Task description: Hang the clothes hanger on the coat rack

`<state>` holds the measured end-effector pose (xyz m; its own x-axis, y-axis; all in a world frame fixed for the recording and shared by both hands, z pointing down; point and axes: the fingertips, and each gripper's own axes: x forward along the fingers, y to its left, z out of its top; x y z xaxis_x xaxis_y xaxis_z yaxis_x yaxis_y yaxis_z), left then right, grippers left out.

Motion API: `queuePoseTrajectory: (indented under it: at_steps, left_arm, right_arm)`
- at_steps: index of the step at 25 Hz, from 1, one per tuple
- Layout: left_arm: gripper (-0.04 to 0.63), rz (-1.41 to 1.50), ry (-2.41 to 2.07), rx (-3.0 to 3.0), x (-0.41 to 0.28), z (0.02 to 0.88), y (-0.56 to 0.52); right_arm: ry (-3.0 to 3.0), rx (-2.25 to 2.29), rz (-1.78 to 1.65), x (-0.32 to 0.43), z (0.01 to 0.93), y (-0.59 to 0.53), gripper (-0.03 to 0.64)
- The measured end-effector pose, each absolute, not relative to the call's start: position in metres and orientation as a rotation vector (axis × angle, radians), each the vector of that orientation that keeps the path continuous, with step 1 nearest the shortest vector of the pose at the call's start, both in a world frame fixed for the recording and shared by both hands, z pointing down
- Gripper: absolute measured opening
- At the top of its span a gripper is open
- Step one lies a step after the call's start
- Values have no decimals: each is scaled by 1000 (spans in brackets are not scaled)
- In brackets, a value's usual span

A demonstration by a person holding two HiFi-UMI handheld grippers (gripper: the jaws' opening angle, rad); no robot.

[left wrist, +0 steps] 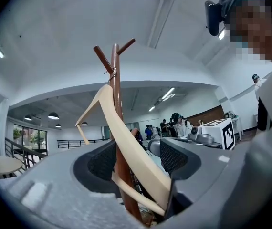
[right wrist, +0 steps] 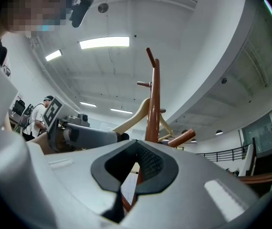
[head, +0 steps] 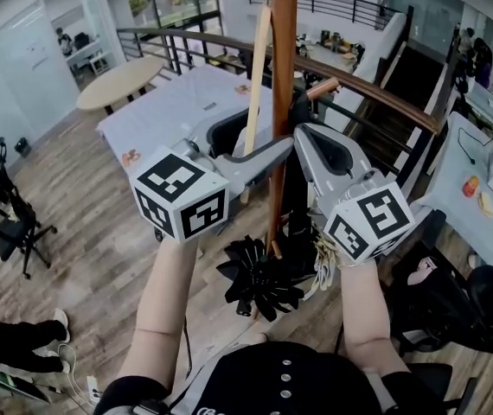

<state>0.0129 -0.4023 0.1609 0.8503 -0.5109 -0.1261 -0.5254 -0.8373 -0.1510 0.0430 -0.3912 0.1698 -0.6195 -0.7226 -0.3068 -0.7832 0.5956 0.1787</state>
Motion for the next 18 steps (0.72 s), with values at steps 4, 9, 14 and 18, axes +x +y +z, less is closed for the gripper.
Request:
queuePoseTrajectory:
  at_steps: [4, 9, 14, 18]
  left_arm:
    - [295, 168, 838, -2837, 9, 160, -397]
    - [304, 243, 880, -2820, 2, 155, -389]
    - [304, 334, 990, -2697, -9, 142, -370]
    - [305, 427, 1046, -2663, -18, 133, -356]
  right_arm:
    - [2646, -1239, 443, 41, 177, -381, 2]
    - [2650, -1247, 431, 45, 183, -372, 2]
    - [2647, -1243, 430, 50, 184, -360, 2]
    - [2661, -1240, 435, 48, 189, -352, 2]
